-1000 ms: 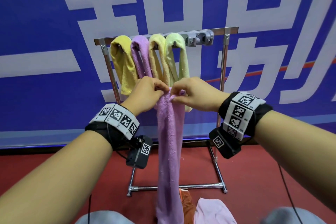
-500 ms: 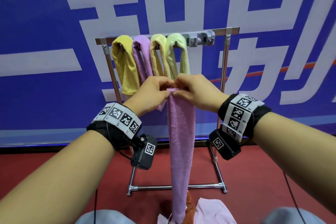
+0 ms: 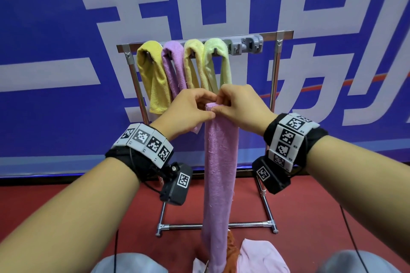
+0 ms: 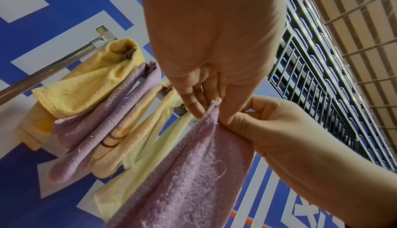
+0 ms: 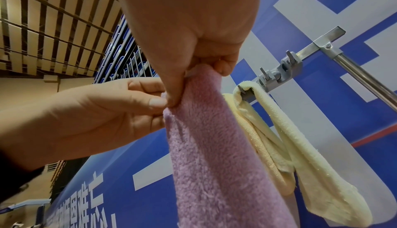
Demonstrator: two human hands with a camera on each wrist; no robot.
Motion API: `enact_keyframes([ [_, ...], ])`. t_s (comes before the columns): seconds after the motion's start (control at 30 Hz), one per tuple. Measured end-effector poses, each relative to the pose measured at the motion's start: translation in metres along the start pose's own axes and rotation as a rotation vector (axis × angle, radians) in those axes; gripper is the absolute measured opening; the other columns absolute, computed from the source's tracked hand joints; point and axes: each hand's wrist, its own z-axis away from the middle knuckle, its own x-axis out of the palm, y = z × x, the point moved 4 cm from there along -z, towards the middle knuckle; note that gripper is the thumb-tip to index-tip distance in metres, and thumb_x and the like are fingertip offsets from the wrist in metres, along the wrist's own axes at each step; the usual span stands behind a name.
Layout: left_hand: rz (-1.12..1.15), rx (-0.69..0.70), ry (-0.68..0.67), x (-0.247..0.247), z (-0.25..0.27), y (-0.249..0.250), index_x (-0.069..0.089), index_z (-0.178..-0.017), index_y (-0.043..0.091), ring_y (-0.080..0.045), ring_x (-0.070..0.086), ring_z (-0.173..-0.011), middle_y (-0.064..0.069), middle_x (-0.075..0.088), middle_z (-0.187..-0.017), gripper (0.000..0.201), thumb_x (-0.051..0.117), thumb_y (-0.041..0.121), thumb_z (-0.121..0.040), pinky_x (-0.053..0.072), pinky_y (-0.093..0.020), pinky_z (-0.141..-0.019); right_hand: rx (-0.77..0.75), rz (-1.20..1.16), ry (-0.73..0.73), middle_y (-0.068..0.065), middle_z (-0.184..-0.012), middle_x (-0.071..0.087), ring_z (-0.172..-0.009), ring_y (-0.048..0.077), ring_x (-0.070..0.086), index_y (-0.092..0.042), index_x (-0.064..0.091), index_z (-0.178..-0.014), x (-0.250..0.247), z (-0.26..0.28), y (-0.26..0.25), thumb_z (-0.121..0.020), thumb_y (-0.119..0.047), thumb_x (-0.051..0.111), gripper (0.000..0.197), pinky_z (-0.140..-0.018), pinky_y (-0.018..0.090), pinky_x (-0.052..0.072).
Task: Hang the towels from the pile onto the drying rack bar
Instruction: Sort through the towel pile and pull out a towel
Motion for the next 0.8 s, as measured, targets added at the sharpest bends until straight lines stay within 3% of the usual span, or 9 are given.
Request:
enact_keyframes([
  [0.07,-0.026,0.029,0.009,0.001,-0.002,0.000,0.072,-0.101,0.026,-0.006,0.064,-0.077,-0.006,0.074,-0.089,0.036,0.076,-0.001,-0.078,0.060,-0.046,-0.069,0.019,-0.017,0.018,-0.009,-0.068,0.059,-0.069,0.012,0.058,-0.010,0.066,-0.082,0.000,-0.001,0.000,-0.082,-0.027,0.077,0.021,-0.064,0.033,0.050],
  [0.13,-0.051,0.053,0.017,0.003,-0.003,0.000,0.072,-0.102,0.024,0.005,0.062,-0.077,0.008,0.073,-0.089,0.035,0.075,-0.002,-0.080,0.056,-0.023,-0.074,0.037,-0.037,0.035,-0.009,-0.068,0.059,-0.069,0.010,0.058,-0.010,0.067,-0.082,0.001,-0.003,0.000,-0.083,-0.028,0.077,0.020,-0.062,0.029,0.049],
  [0.2,-0.064,0.056,0.041,0.004,-0.004,0.000,0.072,-0.104,0.022,0.008,0.064,-0.083,0.015,0.071,-0.091,0.034,0.072,-0.003,-0.082,0.051,-0.014,-0.080,0.053,-0.057,0.040,-0.011,-0.068,0.058,-0.066,0.004,0.054,-0.011,0.068,-0.083,0.001,-0.005,0.000,-0.085,-0.032,0.075,0.022,-0.060,0.023,0.043],
  [0.27,-0.066,0.049,0.073,0.004,-0.005,-0.002,0.073,-0.105,0.018,0.007,0.065,-0.085,0.015,0.071,-0.092,0.032,0.069,-0.005,-0.084,0.053,-0.016,-0.083,0.057,-0.071,0.016,-0.012,-0.068,0.058,-0.065,0.000,0.052,-0.012,0.068,-0.086,0.001,-0.005,0.000,-0.087,-0.036,0.073,0.024,-0.058,0.018,0.038],
  [0.33,-0.055,0.030,0.114,0.001,-0.006,-0.006,0.072,-0.105,0.014,0.002,0.066,-0.081,0.010,0.072,-0.090,0.028,0.068,-0.005,-0.085,0.056,-0.023,-0.079,0.034,-0.089,-0.027,-0.011,-0.072,0.062,-0.066,0.000,0.055,-0.015,0.067,-0.090,-0.002,-0.002,-0.001,-0.087,-0.037,0.073,0.023,-0.059,0.015,0.042],
  [0.43,-0.039,-0.004,0.159,-0.003,-0.007,-0.008,0.072,-0.108,0.014,-0.007,0.068,-0.079,0.003,0.073,-0.093,0.027,0.070,-0.001,-0.085,0.058,-0.032,-0.072,-0.039,-0.002,-0.078,-0.004,-0.090,0.068,-0.086,0.009,0.060,-0.017,0.068,-0.102,-0.008,0.002,0.003,-0.083,-0.026,0.075,0.023,-0.079,0.029,0.050],
  [0.57,-0.045,-0.033,0.165,-0.005,-0.007,-0.007,0.071,-0.104,0.020,-0.014,0.071,-0.073,0.002,0.072,-0.094,0.027,0.069,0.000,-0.086,0.061,-0.042,-0.059,-0.089,0.196,-0.006,-0.007,-0.090,0.067,-0.098,0.016,0.050,-0.025,0.070,-0.103,-0.016,0.002,0.009,-0.080,-0.025,0.074,0.024,-0.090,0.039,0.039],
  [0.7,-0.096,-0.020,0.191,-0.004,-0.009,-0.010,0.072,-0.104,0.018,-0.008,0.068,-0.079,0.004,0.072,-0.094,0.027,0.070,-0.001,-0.085,0.059,-0.032,-0.069,-0.121,0.201,-0.056,-0.006,-0.091,0.068,-0.096,0.018,0.048,-0.021,0.073,-0.099,-0.014,0.002,0.011,-0.083,-0.024,0.073,0.016,-0.087,0.040,0.041],
  [0.8,-0.079,-0.017,0.215,-0.004,-0.013,-0.013,0.073,-0.103,0.019,-0.010,0.069,-0.084,0.004,0.073,-0.095,0.029,0.068,-0.002,-0.084,0.060,-0.036,-0.068,-0.127,0.182,-0.026,0.000,-0.099,0.060,-0.096,0.019,0.047,-0.016,0.073,-0.094,-0.012,0.002,0.012,-0.084,-0.025,0.074,0.014,-0.085,0.037,0.042],
])
